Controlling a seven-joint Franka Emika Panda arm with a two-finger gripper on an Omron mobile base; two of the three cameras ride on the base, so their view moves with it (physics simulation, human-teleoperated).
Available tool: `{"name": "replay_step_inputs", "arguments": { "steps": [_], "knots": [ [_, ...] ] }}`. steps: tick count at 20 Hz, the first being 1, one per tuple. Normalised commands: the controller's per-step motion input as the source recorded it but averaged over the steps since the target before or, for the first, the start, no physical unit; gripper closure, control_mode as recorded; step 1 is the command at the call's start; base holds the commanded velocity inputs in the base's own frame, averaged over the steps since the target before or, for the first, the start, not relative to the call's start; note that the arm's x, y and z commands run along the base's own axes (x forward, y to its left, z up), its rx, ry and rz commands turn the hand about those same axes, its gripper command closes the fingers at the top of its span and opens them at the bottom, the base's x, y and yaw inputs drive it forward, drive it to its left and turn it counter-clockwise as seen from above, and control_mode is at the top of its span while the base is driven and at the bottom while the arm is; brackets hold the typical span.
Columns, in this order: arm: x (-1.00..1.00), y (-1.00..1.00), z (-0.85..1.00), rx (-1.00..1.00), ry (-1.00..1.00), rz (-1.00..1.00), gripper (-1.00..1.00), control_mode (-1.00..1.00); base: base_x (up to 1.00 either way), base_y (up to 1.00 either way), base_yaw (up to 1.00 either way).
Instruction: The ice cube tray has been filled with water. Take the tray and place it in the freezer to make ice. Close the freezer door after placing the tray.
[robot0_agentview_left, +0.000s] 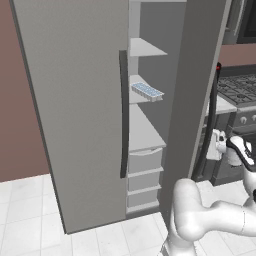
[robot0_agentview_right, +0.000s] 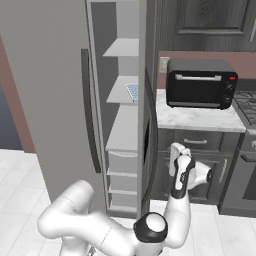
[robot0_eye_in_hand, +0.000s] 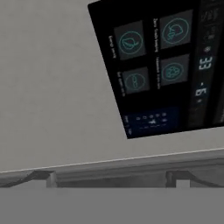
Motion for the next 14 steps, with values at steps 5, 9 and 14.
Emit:
{"name": "replay_step_inputs", "arguments": {
  "steps": [5,9,14],
  "knots": [
    [0.21,0.19,-0.48,0.07,0.1,0.21,-1.0,-1.0,0.0,0.0,0.0],
    [-0.15,0.69,-0.42,0.02,0.01,0.31,-1.0,-1.0,0.0,0.0,0.0],
    [-0.35,1.0,-0.48,0.0,-0.04,0.39,-1.0,-1.0,0.0,0.0,0.0]
  ]
}}
